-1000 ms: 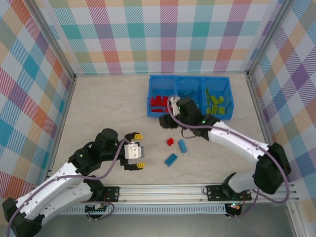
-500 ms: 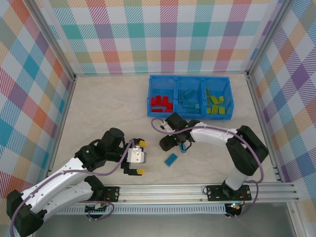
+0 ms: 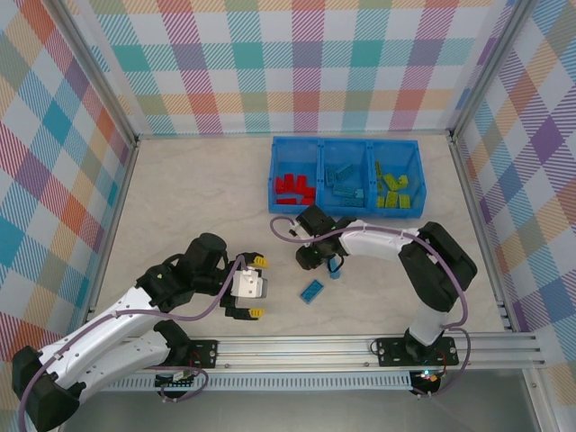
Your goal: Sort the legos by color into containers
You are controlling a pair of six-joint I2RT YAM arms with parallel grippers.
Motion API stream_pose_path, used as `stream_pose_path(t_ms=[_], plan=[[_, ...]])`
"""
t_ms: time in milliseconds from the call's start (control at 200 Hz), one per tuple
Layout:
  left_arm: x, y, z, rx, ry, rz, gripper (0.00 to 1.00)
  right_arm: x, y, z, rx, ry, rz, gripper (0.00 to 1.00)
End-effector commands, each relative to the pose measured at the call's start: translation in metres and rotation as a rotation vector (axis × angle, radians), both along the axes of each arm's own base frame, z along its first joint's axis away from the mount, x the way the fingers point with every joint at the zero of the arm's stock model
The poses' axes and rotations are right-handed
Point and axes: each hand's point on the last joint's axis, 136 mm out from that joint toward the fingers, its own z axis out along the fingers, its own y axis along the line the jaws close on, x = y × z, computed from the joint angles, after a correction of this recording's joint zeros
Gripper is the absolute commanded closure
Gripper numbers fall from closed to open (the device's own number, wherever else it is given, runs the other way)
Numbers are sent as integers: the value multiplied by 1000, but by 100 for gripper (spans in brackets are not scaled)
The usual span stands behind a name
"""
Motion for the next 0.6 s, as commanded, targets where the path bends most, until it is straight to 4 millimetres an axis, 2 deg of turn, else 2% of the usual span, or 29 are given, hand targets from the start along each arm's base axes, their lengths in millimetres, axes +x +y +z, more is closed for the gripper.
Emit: stream_pose_path(t_ms=[0,190,250,325,480,595], plan=[[-2,2,5,-13,-11,-6,0,2,7,41,112,-65,-22,74],[24,0,21,-102,-27,167,0,13,24,123,371,-263,-28,77],[33,1,26,-125,-21,236,0,25,26,143,409,-356,-41,77],[46,4,35,-158,-13,326,0,51,25,164,388,-478,-86,77],[78,24,57,-226,-19,570,0,120,31,184,286,-608,-171,77],[100,50,72,-262,-32,797,0,174,36,174,202,-618,-213,80]])
